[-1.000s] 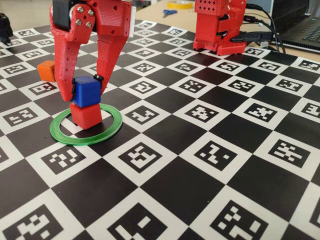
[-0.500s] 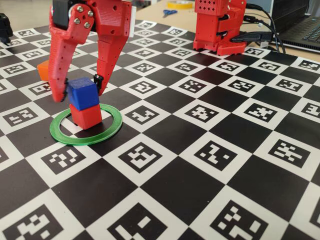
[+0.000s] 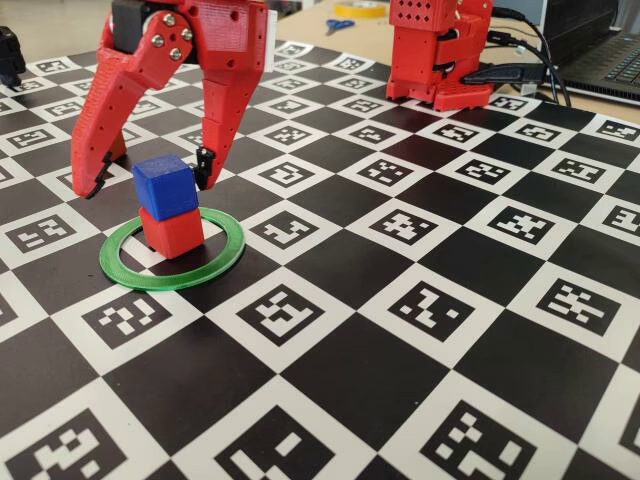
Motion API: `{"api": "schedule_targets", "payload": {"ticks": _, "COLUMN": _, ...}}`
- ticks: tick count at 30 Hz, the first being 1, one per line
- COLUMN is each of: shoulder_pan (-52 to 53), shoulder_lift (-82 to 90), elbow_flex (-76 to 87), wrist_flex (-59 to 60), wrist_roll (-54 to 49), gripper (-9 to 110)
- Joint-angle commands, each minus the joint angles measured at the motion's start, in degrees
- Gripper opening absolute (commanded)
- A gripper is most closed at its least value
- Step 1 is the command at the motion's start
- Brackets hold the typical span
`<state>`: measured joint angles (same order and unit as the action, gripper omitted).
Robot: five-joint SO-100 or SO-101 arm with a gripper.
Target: Grab the red cube then put it in the green circle then put the blue cube on top and finally the orange cube on top
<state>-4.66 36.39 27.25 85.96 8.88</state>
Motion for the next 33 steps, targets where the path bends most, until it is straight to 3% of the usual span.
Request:
{"api": "schedule_targets", "payload": {"ticks": 1, "shoulder_pan": -0.97, "shoulder_lift": 7.65, "elbow_flex": -4.83, "wrist_flex": 0.88, "wrist_roll": 0.26, "gripper": 48}}
{"api": "schedule_targets", "payload": {"ticks": 7, "shoulder_pan": -1.49, "shoulder_lift": 13.1, "elbow_flex": -2.37, "wrist_flex": 0.7, "wrist_roll": 0.35, "gripper": 48}}
{"api": "schedule_targets", "payload": {"ticks": 14, "shoulder_pan": -1.23, "shoulder_lift": 26.1, "elbow_flex": 13.36, "wrist_flex": -3.69, "wrist_roll": -0.44, "gripper": 48}}
{"api": "schedule_targets", "payload": {"ticks": 33, "shoulder_pan": 9.05, "shoulder_lift": 44.74, "elbow_flex": 37.71, "wrist_flex": -9.23, "wrist_roll": 3.43, "gripper": 48}}
